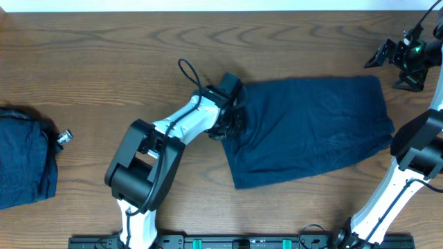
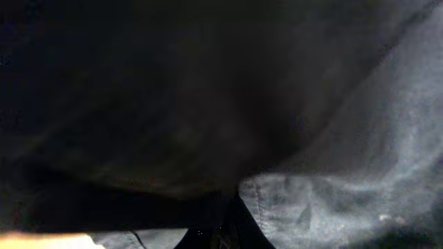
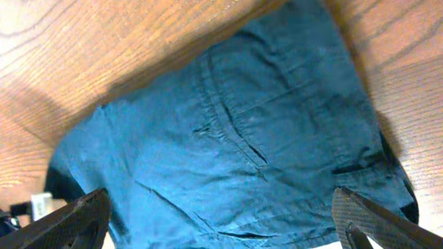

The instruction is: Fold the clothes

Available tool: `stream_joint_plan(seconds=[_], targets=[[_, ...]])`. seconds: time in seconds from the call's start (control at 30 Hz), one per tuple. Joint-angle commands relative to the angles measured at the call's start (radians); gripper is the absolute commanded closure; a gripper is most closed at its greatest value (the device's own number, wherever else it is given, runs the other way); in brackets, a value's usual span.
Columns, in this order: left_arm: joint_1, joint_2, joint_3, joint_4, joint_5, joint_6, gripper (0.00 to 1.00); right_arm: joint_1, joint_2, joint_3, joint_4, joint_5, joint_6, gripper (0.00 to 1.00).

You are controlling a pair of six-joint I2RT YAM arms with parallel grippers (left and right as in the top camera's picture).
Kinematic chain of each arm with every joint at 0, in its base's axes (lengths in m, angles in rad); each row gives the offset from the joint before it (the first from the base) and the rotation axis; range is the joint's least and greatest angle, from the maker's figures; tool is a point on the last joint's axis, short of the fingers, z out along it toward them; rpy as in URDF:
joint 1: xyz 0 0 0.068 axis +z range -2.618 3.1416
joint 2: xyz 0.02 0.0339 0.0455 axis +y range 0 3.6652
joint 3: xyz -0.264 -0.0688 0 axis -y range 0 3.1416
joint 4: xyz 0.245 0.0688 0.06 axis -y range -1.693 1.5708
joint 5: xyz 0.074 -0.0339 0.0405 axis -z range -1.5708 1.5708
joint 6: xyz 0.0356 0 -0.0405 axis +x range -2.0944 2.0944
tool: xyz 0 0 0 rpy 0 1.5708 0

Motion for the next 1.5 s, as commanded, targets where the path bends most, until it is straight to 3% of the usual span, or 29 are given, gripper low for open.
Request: stream_joint_plan(seconds=[0.0,0.37,0.4,0.47,0.53,0.57,0.6,0.73,0.87,1.1,1.47], targets=[[0.077,0.031,-0.007,0.048,-0.050,-0.008,0.94,0.021,0.012,0.016,-0.002,-0.013,-0.014,0.01],[0.267,0.031,0.010,0.177,0.035,0.016,0.94,0.021,0.012,0.016,0.008,-0.019,-0.014,0.01],[0.267,0.031,0.012,0.178,0.046,0.036,0.89,0.021,0.012,0.016,0.007,-0.019,-0.016,0.01],[0.263,0.031,0.015,0.175,0.058,0.061,0.47,0.021,0.012,0.016,0.009,-0.018,-0.031,0.01],[0.261,0.030,0.021,0.161,0.074,0.083,0.20,0.021,0.012,0.016,0.014,-0.018,-0.044,0.01],[0.261,0.028,0.028,0.145,0.074,0.092,0.12,0.021,0.012,0.016,0.015,-0.014,-0.048,0.01],[0.261,0.026,0.035,0.129,0.074,0.104,0.09,0.019,0.012,0.016,0.015,-0.006,-0.051,0.01],[0.276,-0.018,0.073,0.048,0.061,0.170,0.06,0.006,0.018,0.013,0.018,0.084,-0.050,0.01],[0.283,-0.108,0.110,-0.078,-0.050,0.216,0.05,-0.013,0.049,-0.019,0.018,0.075,-0.062,0.01],[0.283,-0.309,0.111,-0.250,-0.180,0.304,0.01,-0.017,0.092,-0.205,0.075,-0.116,-0.171,0.01],[0.283,-0.406,0.111,-0.406,-0.189,0.326,0.01,-0.102,0.092,-0.365,0.158,-0.116,-0.121,0.01]])
